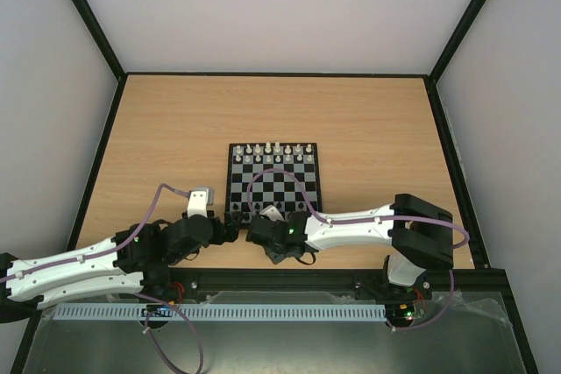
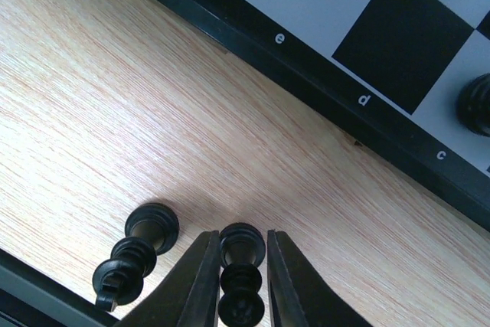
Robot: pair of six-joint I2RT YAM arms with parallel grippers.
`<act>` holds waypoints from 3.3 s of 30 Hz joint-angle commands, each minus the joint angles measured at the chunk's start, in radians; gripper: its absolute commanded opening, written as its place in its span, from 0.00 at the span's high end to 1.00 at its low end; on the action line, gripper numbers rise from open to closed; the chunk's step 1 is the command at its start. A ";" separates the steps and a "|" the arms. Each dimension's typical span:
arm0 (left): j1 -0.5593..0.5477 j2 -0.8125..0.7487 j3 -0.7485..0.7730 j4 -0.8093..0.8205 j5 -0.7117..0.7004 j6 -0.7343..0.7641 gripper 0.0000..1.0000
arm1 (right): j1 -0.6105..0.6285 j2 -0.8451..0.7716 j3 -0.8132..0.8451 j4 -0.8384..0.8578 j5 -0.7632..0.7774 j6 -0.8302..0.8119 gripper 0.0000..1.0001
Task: Set up the chess pieces on the board
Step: Pick up the chess piece at the center of the board, then place the chess piece on the chessboard.
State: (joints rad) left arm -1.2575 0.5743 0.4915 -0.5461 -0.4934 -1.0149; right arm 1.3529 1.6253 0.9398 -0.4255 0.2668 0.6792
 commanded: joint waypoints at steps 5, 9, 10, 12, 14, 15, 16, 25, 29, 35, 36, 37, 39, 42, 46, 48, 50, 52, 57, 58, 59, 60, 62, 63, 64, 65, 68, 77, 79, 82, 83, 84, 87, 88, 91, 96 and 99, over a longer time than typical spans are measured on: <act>-0.005 -0.011 -0.006 -0.014 -0.002 0.005 0.01 | -0.001 0.023 0.021 -0.032 -0.003 0.004 0.89; -0.005 -0.004 -0.002 -0.010 -0.005 0.008 0.01 | -0.001 0.016 0.015 -0.032 -0.007 0.009 0.96; -0.005 -0.001 -0.001 -0.010 -0.006 0.009 0.01 | -0.001 0.012 0.011 -0.034 -0.007 0.012 0.97; -0.005 0.003 0.001 -0.010 -0.006 0.010 0.01 | -0.001 0.000 0.003 -0.034 -0.006 0.015 0.97; -0.005 0.004 0.000 -0.011 -0.007 0.009 0.01 | -0.001 -0.019 -0.008 -0.038 -0.003 0.022 0.97; -0.005 0.004 -0.001 -0.010 -0.008 0.009 0.01 | -0.001 -0.027 -0.011 -0.040 -0.001 0.024 0.97; -0.005 0.004 -0.003 -0.008 -0.008 0.007 0.01 | -0.001 -0.037 -0.017 -0.042 0.000 0.027 0.98; -0.005 0.014 0.000 -0.005 -0.013 0.008 0.01 | -0.001 -0.105 -0.063 -0.061 0.018 0.046 0.98; -0.005 0.023 0.001 -0.001 -0.013 0.008 0.01 | -0.001 -0.120 -0.076 -0.061 0.022 0.049 0.98; -0.005 0.041 0.003 0.006 -0.014 0.008 0.01 | -0.001 -0.146 -0.083 -0.072 0.030 0.048 0.98; -0.005 0.043 0.002 0.006 -0.014 0.008 0.01 | -0.001 -0.149 -0.085 -0.074 0.031 0.048 0.98; -0.005 0.043 0.002 0.009 -0.016 0.008 0.01 | -0.001 -0.153 -0.085 -0.077 0.033 0.047 0.98; -0.005 0.043 0.004 0.009 -0.016 0.008 0.01 | -0.001 -0.159 -0.083 -0.081 0.034 0.046 0.98; -0.005 0.045 0.005 0.010 -0.016 0.009 0.01 | -0.001 -0.169 -0.083 -0.084 0.034 0.046 0.98; -0.005 0.047 0.005 0.010 -0.016 0.010 0.01 | -0.001 -0.177 -0.085 -0.082 0.034 0.047 0.98; -0.005 0.047 0.005 0.008 -0.016 0.009 0.01 | -0.001 -0.177 -0.085 -0.084 0.035 0.046 0.98; -0.005 0.045 0.005 0.007 -0.016 0.010 0.01 | -0.001 -0.176 -0.084 -0.083 0.034 0.046 0.98; -0.005 0.044 0.006 0.005 -0.017 0.010 0.01 | -0.003 -0.176 -0.083 -0.083 0.033 0.045 0.98; -0.005 0.038 0.005 -0.003 -0.020 0.008 0.01 | -0.003 -0.177 -0.075 -0.085 0.029 0.040 0.98; -0.005 0.036 0.005 -0.005 -0.020 0.007 0.01 | -0.002 -0.177 -0.074 -0.086 0.028 0.038 0.98; -0.005 0.035 0.004 -0.007 -0.020 0.006 0.01 | -0.003 -0.175 -0.073 -0.086 0.029 0.038 0.98; -0.005 0.033 0.004 -0.008 -0.019 0.007 0.01 | -0.002 -0.176 -0.072 -0.085 0.028 0.037 0.98; -0.005 0.029 0.005 -0.009 -0.020 0.006 0.01 | -0.003 -0.173 -0.071 -0.084 0.026 0.037 0.98; -0.005 0.030 0.003 -0.009 -0.020 0.007 0.01 | -0.003 -0.171 -0.071 -0.083 0.026 0.036 0.98; -0.005 0.029 0.005 -0.010 -0.020 0.006 0.01 | -0.003 -0.169 -0.071 -0.082 0.025 0.035 0.98; -0.005 0.030 0.005 -0.009 -0.020 0.006 0.01 | -0.003 -0.167 -0.071 -0.082 0.024 0.036 0.98; -0.005 0.030 0.004 -0.010 -0.021 0.007 0.01 | -0.003 -0.163 -0.073 -0.079 0.023 0.034 0.98; -0.006 0.021 0.002 -0.017 -0.024 0.006 0.01 | -0.003 -0.157 -0.071 -0.073 0.020 0.034 0.98; -0.005 0.018 0.001 -0.017 -0.025 0.004 0.01 | -0.003 -0.156 -0.069 -0.073 0.019 0.033 0.98; -0.005 0.013 -0.001 -0.018 -0.025 0.003 0.01 | -0.003 -0.150 -0.066 -0.072 0.017 0.031 0.98; -0.005 0.013 -0.002 -0.018 -0.025 0.003 0.01 | -0.002 -0.148 -0.062 -0.070 0.014 0.029 0.98; -0.005 0.011 -0.002 -0.018 -0.027 0.003 0.01 | -0.004 -0.146 -0.059 -0.069 0.013 0.025 0.98; -0.005 0.014 -0.001 -0.013 -0.031 0.006 0.01 | -0.014 -0.144 -0.022 -0.089 0.025 0.003 0.98; -0.005 0.017 -0.002 -0.013 -0.031 0.006 0.01 | -0.022 -0.146 -0.009 -0.092 0.025 -0.012 0.98; -0.005 0.018 -0.002 -0.016 -0.029 0.002 0.01 | -0.056 -0.153 0.026 -0.102 0.010 -0.039 0.98; -0.005 -0.004 -0.003 -0.026 -0.030 -0.004 0.01 | -0.103 -0.142 0.096 -0.148 0.011 -0.099 0.98; -0.005 -0.018 -0.005 -0.028 -0.030 -0.004 0.01 | -0.139 -0.128 0.133 -0.164 0.005 -0.127 0.98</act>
State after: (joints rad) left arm -1.2579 0.5777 0.4915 -0.5510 -0.4988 -1.0145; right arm 1.2499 1.4723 1.0195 -0.5014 0.2695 0.6090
